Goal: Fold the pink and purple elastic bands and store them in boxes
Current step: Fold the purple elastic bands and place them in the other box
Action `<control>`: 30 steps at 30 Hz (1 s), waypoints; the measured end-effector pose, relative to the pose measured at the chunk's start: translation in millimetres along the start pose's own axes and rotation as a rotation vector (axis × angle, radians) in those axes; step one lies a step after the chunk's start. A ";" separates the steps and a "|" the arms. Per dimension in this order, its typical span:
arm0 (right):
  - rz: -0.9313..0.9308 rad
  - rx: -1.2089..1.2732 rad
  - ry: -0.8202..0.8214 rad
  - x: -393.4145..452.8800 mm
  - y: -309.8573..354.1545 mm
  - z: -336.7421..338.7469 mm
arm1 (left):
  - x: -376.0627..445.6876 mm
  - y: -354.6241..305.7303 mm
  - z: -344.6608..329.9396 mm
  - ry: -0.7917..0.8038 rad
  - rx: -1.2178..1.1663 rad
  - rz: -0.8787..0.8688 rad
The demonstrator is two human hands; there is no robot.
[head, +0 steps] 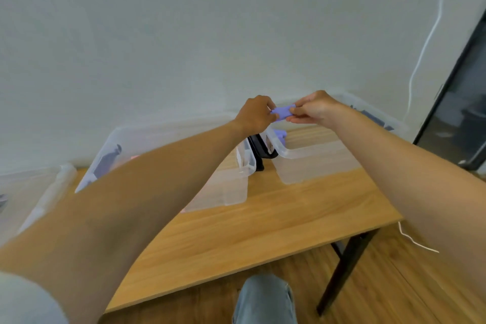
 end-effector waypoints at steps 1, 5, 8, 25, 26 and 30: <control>-0.032 0.009 0.000 5.9 -4.5 6.2 | 9.1 -0.9 -5.0 0.018 0.013 -0.006; -0.197 -0.045 0.026 33.1 -25.4 22.1 | 37.6 -1.8 -25.4 0.103 0.116 0.005; -0.369 -0.147 0.105 46.0 -45.3 20.3 | 54.6 5.9 -38.7 0.145 0.285 0.070; -0.729 -0.626 0.331 107.1 -103.4 -20.3 | 95.6 10.4 -90.2 0.472 0.867 0.233; -0.748 -0.649 0.336 107.9 -106.9 -21.2 | 96.6 11.3 -90.1 0.465 0.863 0.227; -0.774 -0.727 0.309 106.8 -107.3 -18.1 | 96.6 14.3 -89.5 0.435 0.867 0.227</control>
Point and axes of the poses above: each hand's wrist, its own x-axis towards the middle knuckle, its own z-axis out of the back of the hand, y = z × x, the point moved 7 cm from there along x, towards the middle knuckle, and after that the axes turned 13 degrees about y, right-handed, at the moved point
